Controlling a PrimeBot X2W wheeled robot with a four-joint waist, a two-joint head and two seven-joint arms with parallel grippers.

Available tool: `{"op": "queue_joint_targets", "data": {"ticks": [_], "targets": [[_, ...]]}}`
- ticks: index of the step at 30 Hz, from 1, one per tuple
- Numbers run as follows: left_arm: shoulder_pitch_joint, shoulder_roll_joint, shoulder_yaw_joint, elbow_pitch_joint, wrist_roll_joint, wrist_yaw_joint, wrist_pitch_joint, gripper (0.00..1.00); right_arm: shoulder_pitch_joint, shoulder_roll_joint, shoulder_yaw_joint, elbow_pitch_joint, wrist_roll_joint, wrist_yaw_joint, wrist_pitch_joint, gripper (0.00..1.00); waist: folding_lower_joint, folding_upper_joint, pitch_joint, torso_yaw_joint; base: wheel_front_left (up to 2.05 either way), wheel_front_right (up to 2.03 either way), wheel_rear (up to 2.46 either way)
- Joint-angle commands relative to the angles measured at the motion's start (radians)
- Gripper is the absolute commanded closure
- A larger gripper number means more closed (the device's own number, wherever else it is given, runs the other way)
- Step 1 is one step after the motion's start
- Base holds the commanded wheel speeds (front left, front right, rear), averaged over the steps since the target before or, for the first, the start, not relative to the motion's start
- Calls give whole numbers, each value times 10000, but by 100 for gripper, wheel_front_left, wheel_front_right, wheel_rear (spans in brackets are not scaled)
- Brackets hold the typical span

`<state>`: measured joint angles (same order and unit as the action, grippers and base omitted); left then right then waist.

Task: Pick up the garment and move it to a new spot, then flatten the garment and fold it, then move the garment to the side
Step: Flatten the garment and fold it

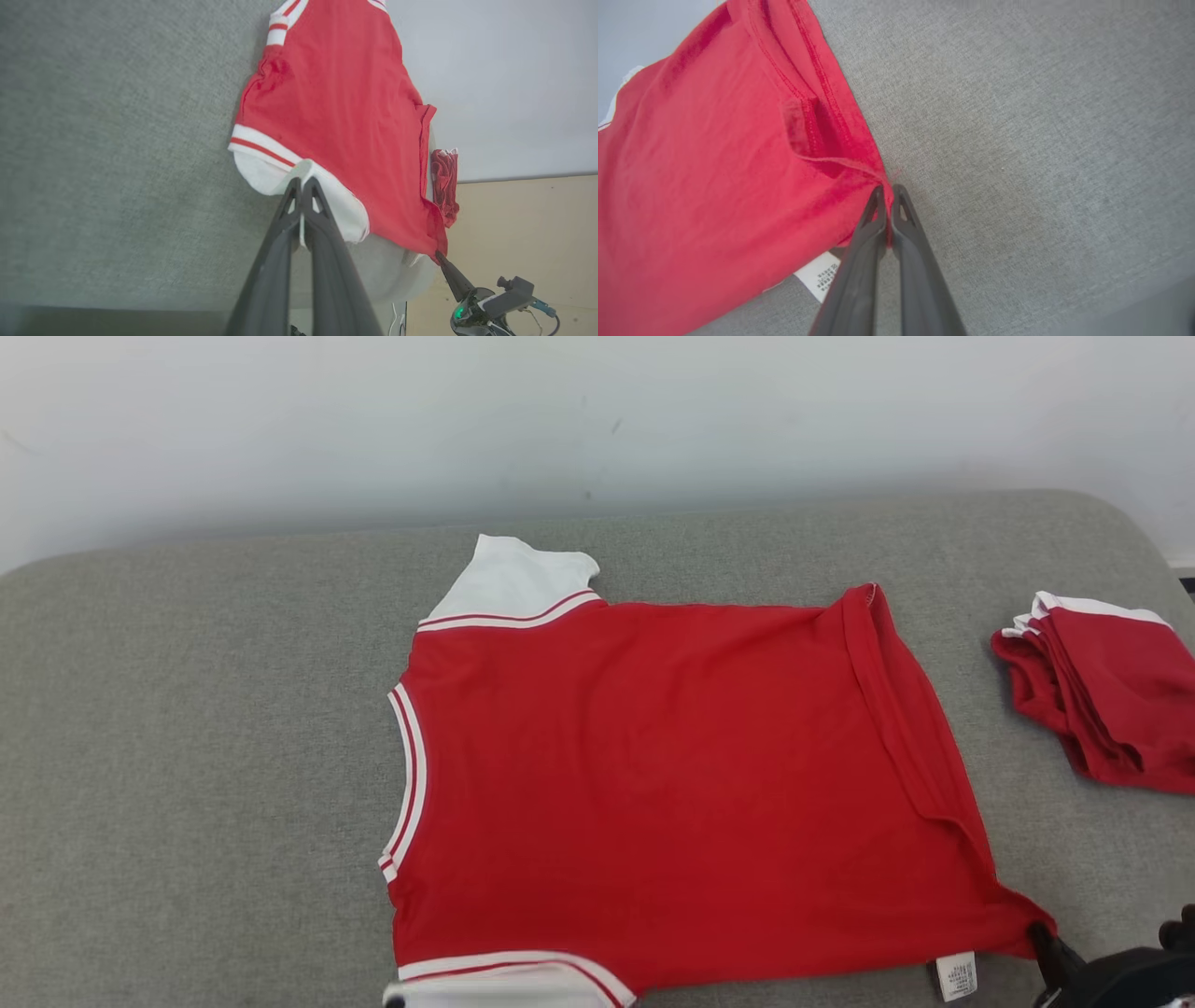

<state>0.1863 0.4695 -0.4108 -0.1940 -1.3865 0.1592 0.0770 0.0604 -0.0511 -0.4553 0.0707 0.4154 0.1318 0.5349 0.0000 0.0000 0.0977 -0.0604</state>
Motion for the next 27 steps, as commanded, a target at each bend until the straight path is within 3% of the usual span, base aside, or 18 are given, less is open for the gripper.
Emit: {"op": "queue_joint_targets", "data": {"ticks": [1, 14, 27], "targets": [[-352, -141, 84, 145, 139, -28, -243, 100, -177, 23, 102, 6, 135, -20, -179, 100, 0, 0, -5, 8, 0, 0, 0], [-3072, -1633, -49, 1525, 924, -466, -1184, 100, -1349, 25, 746, -44, 1448, -20, -1037, 100, 0, 0, 339, 107, 0, 0, 0], [-4875, -2105, 69, 2934, 1863, -208, -2016, 100, -2688, 27, 835, 726, 1512, -20, -1888, 100, 0, 0, 889, 68, 0, 0, 0]]}}
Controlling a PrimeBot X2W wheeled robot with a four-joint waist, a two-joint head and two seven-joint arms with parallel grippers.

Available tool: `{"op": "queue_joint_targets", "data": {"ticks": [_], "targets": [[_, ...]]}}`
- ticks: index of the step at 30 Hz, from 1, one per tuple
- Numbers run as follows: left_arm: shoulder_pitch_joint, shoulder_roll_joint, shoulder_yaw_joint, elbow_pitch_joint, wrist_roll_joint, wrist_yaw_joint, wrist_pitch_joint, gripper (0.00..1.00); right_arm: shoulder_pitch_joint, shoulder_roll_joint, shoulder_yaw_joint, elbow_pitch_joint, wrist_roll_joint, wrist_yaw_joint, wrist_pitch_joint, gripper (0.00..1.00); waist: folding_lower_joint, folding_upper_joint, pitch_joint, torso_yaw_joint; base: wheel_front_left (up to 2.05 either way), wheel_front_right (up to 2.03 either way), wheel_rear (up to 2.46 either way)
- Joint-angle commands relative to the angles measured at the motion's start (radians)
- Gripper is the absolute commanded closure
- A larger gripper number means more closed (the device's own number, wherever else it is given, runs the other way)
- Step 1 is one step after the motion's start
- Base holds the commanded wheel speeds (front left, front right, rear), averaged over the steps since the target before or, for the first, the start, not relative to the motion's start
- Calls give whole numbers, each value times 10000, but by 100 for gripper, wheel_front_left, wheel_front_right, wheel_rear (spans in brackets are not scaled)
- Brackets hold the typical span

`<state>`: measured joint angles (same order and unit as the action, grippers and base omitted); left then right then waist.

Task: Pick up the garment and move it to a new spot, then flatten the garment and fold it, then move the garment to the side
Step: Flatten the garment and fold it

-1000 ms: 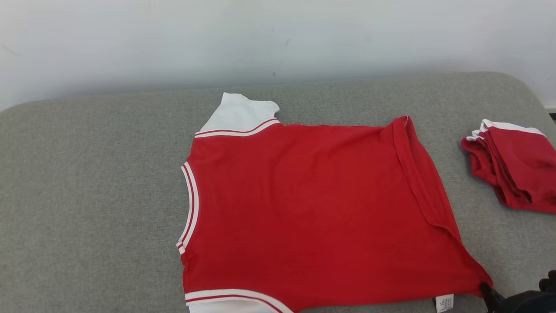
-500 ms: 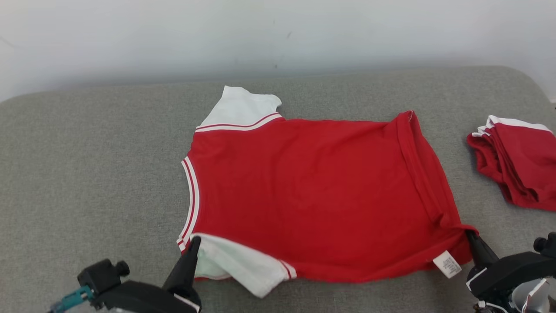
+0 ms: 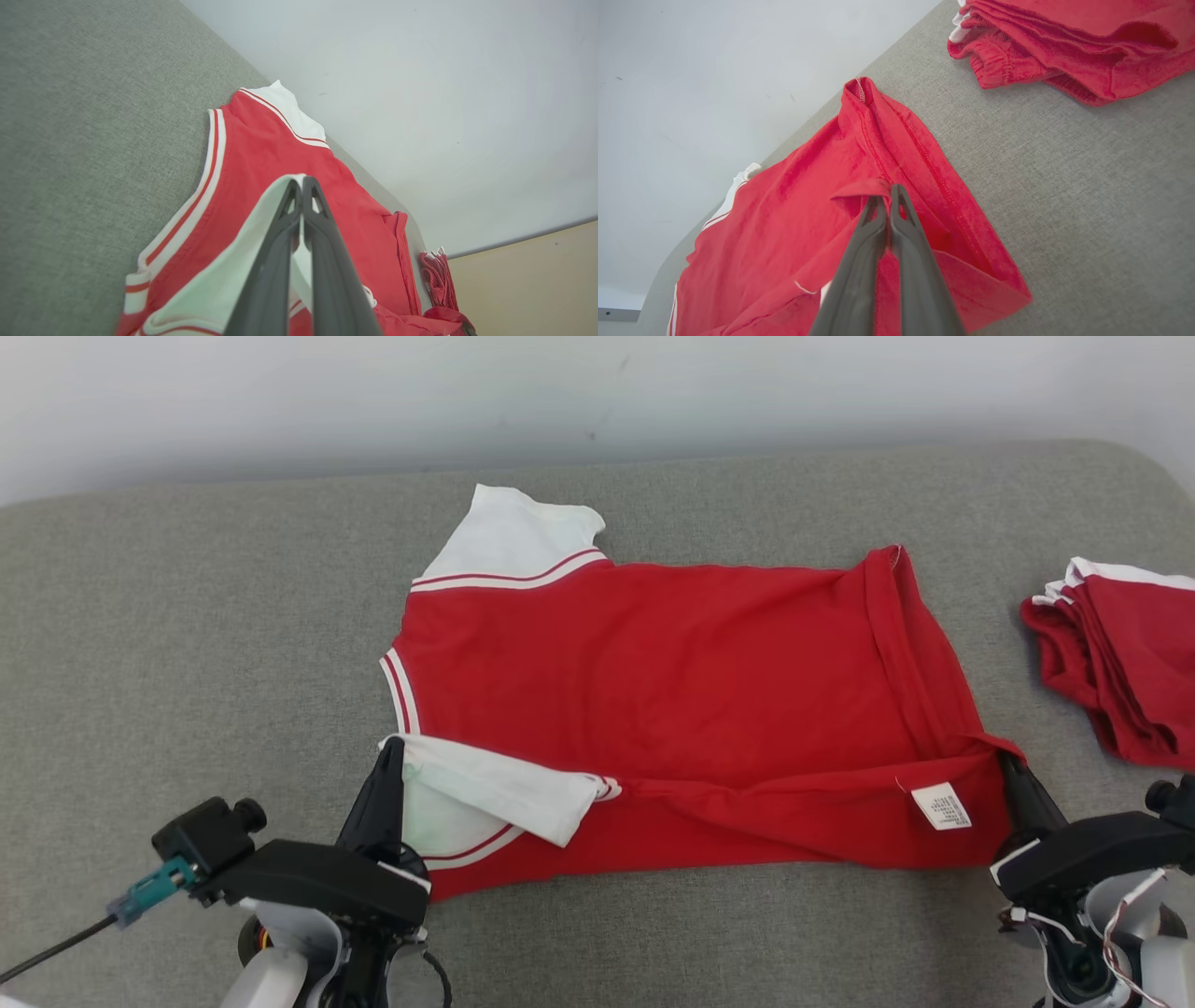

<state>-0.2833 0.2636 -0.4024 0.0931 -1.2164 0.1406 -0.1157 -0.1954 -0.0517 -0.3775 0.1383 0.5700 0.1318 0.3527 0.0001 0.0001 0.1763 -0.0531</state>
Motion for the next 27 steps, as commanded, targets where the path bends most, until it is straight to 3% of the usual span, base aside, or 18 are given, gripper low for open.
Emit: {"op": "queue_joint_targets", "data": {"ticks": [1, 18, 27], "targets": [[-296, -85, -44, 179, 218, -40, -123, 100, -221, 31, 89, 115, -79, -20, -153, 100, -1, -1, 149, -1, 0, 0, 0], [-1632, -426, -195, 1489, 891, 150, -581, 100, -1414, 34, 22, 1203, -977, -20, -994, 100, -1, -1, 624, 64, 0, 0, 0], [-2574, -412, -919, 2445, 1660, 206, -290, 100, -1707, 33, 4, 1902, -1501, -20, -1160, 100, -1, -1, 739, 117, 0, 0, 0]]}}
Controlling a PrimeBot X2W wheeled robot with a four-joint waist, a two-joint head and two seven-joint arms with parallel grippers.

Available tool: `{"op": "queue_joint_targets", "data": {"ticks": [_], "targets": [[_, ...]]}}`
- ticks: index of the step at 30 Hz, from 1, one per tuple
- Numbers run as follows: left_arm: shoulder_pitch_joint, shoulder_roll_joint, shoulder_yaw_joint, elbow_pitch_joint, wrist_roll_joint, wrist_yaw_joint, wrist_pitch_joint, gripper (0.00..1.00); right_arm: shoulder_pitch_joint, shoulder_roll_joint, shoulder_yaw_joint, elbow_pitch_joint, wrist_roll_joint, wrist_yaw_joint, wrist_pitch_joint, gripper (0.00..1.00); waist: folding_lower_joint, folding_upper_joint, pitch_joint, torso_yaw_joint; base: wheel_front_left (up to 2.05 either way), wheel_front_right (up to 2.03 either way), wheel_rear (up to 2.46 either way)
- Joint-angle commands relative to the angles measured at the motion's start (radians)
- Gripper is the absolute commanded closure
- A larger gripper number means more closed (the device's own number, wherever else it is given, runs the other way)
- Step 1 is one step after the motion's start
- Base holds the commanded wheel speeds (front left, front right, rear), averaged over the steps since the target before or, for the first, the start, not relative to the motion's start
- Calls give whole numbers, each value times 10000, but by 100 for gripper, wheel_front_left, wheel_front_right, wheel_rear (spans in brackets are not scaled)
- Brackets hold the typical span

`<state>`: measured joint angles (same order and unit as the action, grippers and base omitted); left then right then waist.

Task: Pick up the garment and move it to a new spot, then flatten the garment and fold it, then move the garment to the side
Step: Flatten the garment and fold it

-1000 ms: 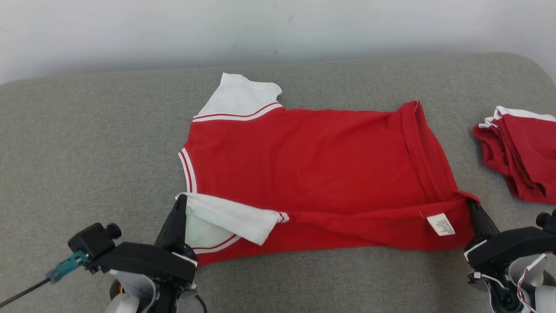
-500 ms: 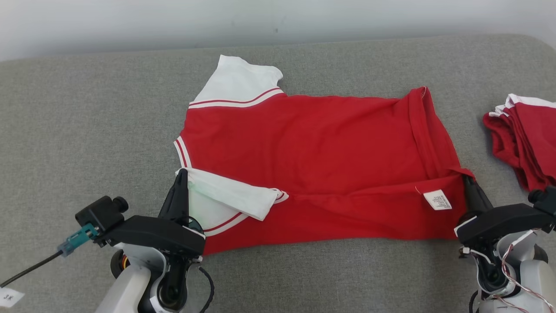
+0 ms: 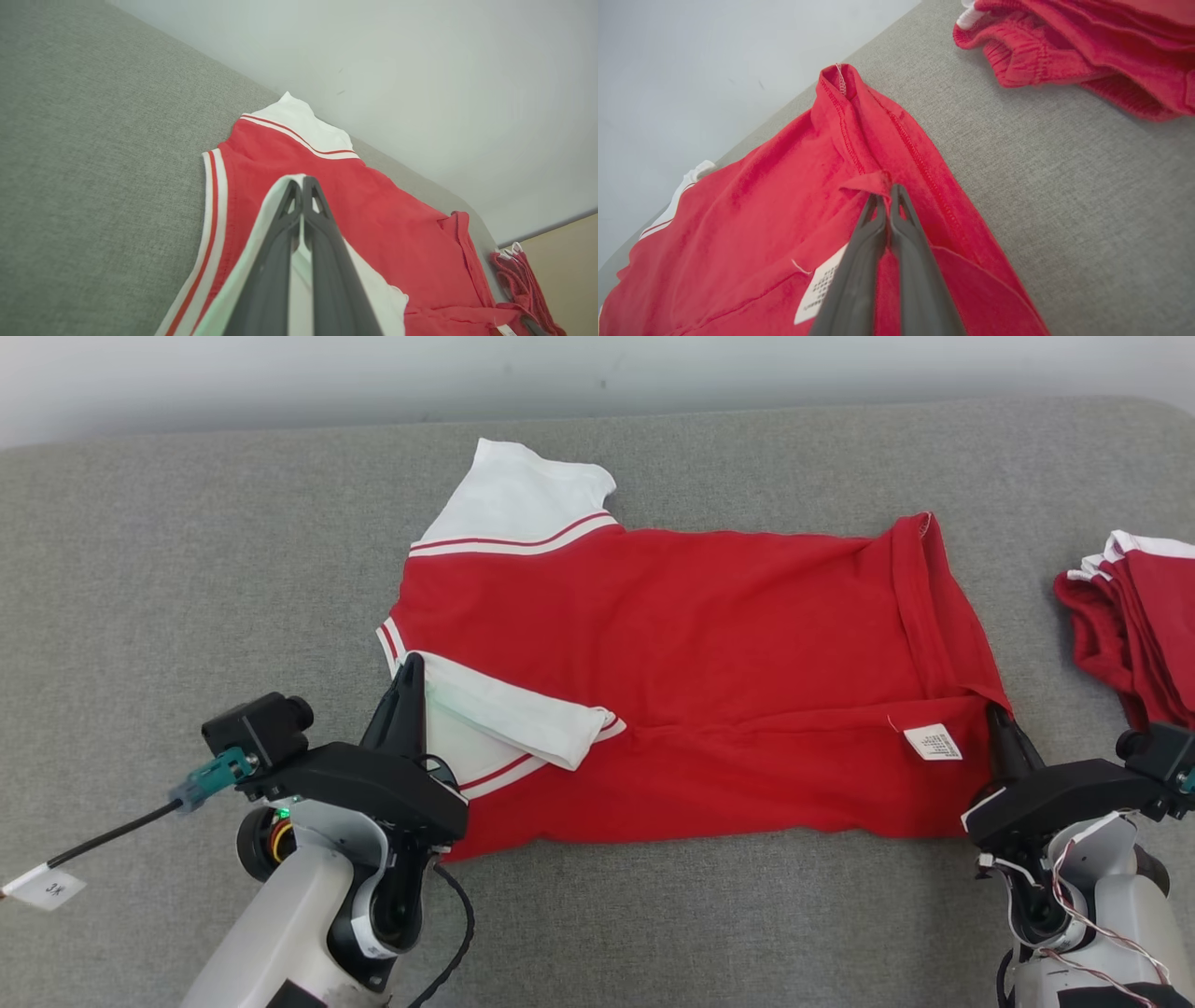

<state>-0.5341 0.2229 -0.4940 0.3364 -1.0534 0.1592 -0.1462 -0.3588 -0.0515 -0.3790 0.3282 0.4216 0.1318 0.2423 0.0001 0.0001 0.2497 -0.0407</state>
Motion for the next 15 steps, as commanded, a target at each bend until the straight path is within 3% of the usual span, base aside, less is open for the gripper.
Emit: {"op": "queue_joint_targets", "data": {"ticks": [1, 2, 3, 8, 15], "targets": [[-142, 16, -48, 98, 175, 58, -70, 86, -105, 31, 21, 43, -54, -20, -101, 56, -1, -1, 7, -15, 0, 0, 0], [-209, 37, -89, 178, 294, 90, -155, 15, -140, 29, -7, 77, -33, -20, -184, 0, -1, -1, -1, -21, 0, 0, 0], [-290, 140, -117, 326, 619, 241, -419, 0, -168, 31, -8, 112, -43, -20, -253, 0, -1, -1, -49, -26, 0, 0, 0], [-10, 605, -484, 453, 1453, 625, -692, 0, 173, 31, -133, -299, -119, -20, -118, 0, -1, -1, -314, -7, 0, 0, 0], [973, 1641, -1320, -153, 2622, 1757, -154, 0, 1093, 28, -535, -1621, -655, -20, 1123, 0, -1, -1, -642, 28, 0, 0, 0]]}}
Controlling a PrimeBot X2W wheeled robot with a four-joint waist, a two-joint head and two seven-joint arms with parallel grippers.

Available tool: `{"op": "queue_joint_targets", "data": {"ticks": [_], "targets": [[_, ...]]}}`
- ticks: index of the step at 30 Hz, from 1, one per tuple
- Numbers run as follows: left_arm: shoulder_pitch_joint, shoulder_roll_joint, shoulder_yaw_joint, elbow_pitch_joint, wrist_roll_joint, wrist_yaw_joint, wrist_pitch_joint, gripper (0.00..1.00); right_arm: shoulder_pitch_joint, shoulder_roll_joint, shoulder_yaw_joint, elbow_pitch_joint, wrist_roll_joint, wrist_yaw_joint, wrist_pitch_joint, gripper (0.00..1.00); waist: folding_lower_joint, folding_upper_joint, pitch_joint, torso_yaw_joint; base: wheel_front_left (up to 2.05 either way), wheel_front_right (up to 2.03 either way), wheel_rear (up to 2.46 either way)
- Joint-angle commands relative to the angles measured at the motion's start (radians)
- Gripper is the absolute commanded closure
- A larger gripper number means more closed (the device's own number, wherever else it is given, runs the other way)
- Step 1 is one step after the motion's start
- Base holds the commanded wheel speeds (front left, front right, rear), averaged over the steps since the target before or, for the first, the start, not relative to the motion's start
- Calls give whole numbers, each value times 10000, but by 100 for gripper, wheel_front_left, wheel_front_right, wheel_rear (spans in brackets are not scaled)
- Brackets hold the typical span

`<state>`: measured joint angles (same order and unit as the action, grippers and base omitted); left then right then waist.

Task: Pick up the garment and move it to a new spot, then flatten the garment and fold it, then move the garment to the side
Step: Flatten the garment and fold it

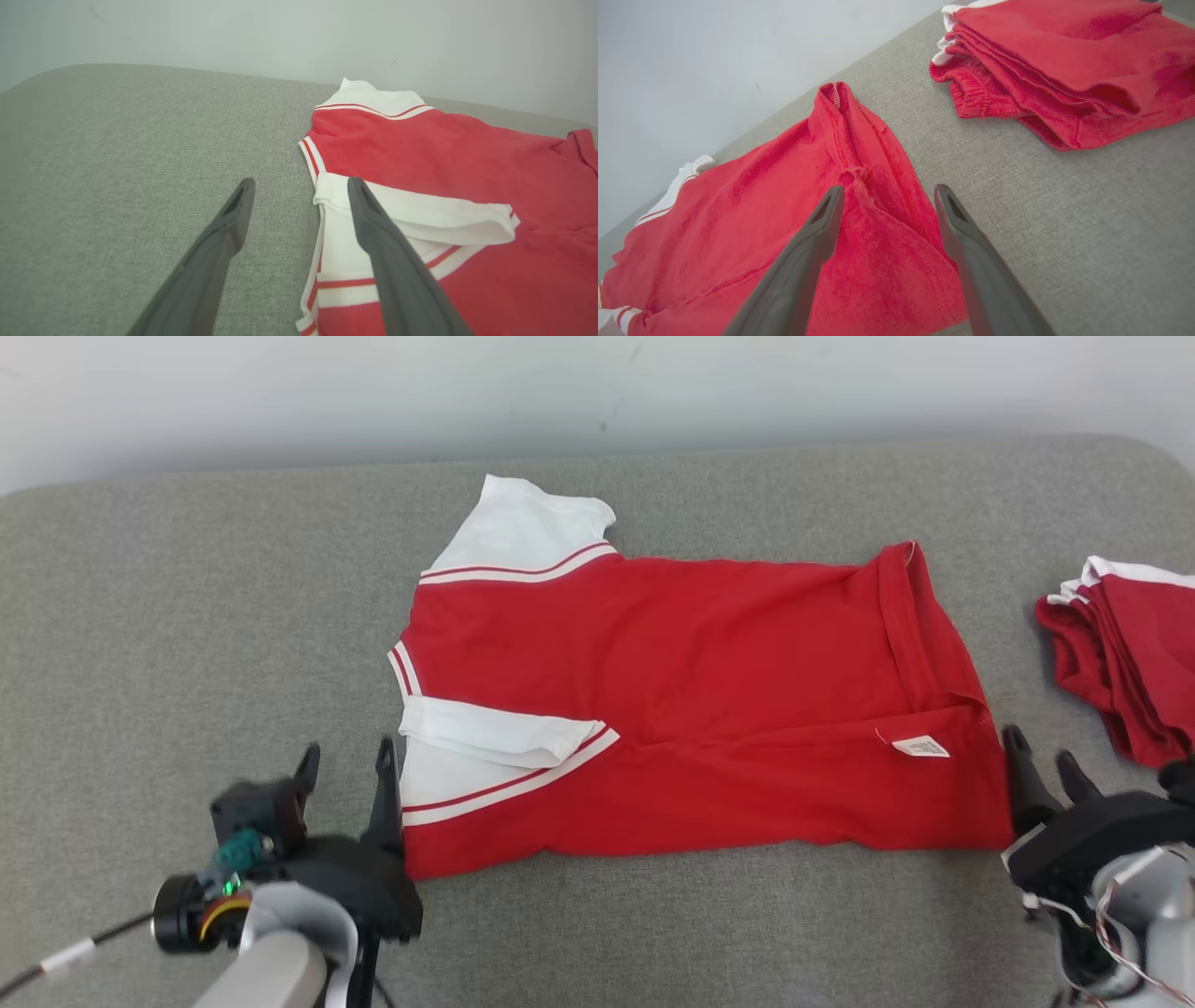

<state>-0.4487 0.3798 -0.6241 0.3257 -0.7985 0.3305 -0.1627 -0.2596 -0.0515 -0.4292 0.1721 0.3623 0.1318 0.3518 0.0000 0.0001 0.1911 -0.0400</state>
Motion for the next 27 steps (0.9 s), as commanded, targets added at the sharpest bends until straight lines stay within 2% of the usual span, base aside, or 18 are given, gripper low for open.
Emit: {"op": "queue_joint_targets", "data": {"ticks": [1, 7, 20, 22, 23, 24, 27], "targets": [[249, 193, -127, -167, 213, 179, 110, 0, 221, 28, -98, -249, -237, -20, 198, 0, 0, -1, -89, 24, 0, 0, 0], [780, 446, -580, -474, 531, 723, 557, 0, 588, 31, -233, -764, -698, -20, 648, 0, 0, -1, -64, -44, 0, 0, 0], [503, 177, -1065, 441, 477, 632, 1317, 0, 191, 29, 204, -127, -2004, -20, 180, 0, 0, -1, 503, -208, 0, 0, 0], [450, 124, -1137, 595, 395, 584, 1515, 57, 56, 31, 183, 83, -2130, -20, 119, 0, 0, -1, 585, -218, 0, 0, 0], [434, 97, -1145, 631, 337, 555, 1582, 96, -7, 32, 196, 215, -2227, -20, 104, 0, 0, -1, 619, -216, 0, 0, 0], [418, 83, -1133, 653, 315, 527, 1592, 100, -59, 32, 212, 379, -2252, -20, 132, 0, 0, -1, 645, -212, 0, 0, 0], [430, 98, -1139, 743, 237, 512, 1655, 100, -216, 31, 259, 772, -2428, -20, 187, 0, 0, -1, 712, -184, 0, 0, 0]]}}
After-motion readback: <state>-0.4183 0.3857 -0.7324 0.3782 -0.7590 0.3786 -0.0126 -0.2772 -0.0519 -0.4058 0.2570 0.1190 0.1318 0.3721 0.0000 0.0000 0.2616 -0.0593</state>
